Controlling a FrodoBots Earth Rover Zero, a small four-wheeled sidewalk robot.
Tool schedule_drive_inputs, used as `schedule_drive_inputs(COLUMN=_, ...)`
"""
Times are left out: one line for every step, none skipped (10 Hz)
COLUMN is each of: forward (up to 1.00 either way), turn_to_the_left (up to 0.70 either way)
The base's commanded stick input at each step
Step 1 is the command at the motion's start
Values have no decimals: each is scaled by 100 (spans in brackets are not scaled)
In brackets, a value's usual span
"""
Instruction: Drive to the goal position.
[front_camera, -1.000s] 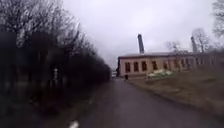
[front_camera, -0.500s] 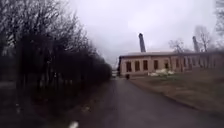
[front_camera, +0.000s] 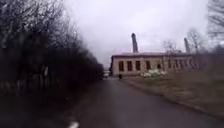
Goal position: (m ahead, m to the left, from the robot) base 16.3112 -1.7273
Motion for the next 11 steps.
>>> schedule_drive_inputs(forward=100, turn_to_the_left=0)
schedule_drive_inputs(forward=100, turn_to_the_left=0)
schedule_drive_inputs(forward=100, turn_to_the_left=0)
schedule_drive_inputs(forward=100, turn_to_the_left=0)
schedule_drive_inputs(forward=100, turn_to_the_left=0)
schedule_drive_inputs(forward=100, turn_to_the_left=0)
schedule_drive_inputs(forward=100, turn_to_the_left=0)
schedule_drive_inputs(forward=100, turn_to_the_left=0)
schedule_drive_inputs(forward=100, turn_to_the_left=0)
schedule_drive_inputs(forward=100, turn_to_the_left=0)
schedule_drive_inputs(forward=100, turn_to_the_left=0)
